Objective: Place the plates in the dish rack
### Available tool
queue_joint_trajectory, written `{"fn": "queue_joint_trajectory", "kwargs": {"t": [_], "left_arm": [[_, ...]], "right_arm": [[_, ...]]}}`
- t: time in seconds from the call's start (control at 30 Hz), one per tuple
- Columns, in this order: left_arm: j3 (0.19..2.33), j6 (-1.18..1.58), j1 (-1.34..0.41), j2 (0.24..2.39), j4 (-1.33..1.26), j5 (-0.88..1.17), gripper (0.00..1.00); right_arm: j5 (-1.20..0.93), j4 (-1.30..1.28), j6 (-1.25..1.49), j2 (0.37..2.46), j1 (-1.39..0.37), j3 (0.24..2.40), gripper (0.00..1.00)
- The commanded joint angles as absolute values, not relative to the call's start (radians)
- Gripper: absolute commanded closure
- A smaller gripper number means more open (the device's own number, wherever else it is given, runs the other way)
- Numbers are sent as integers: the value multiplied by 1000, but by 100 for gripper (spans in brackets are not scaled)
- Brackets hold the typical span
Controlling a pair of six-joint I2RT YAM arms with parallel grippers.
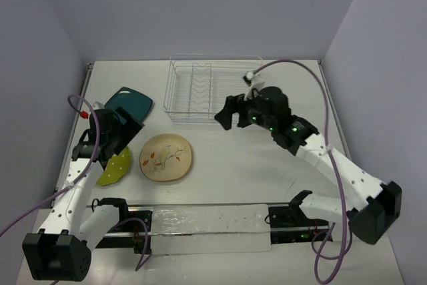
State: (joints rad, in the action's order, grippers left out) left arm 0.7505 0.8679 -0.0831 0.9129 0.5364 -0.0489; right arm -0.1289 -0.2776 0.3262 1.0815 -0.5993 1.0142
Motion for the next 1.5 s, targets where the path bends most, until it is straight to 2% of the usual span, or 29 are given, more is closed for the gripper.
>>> {"fn": "queue_joint_trajectory", "kwargs": {"t": [0.0,0.27,0.43,0.87,1.0,1.2,1.3,1.47], "left_arm": [[653,951,-127,849,586,-32,1],[546,1089,-220,896,589,-81,1],[541,1158,-234,962,617,-132,1],[509,1207,-239,956,669,-173,1],[441,1216,-238,932,575,-101,7],[405,1208,-239,917,563,-111,20],[395,1197,-238,938,553,-114,28],[367,1195,-238,959,503,-74,36]], "right_arm": [[-44,-172,364,1191,-731,961,0],[-85,-63,407,1379,-790,952,0],[-118,-18,432,1508,-808,988,0],[-236,71,519,1763,-836,1067,0],[-285,91,550,1819,-836,1081,0],[-337,115,628,1899,-853,1109,1],[-336,130,658,1926,-861,1112,1],[-311,126,713,1963,-864,1109,1]]}}
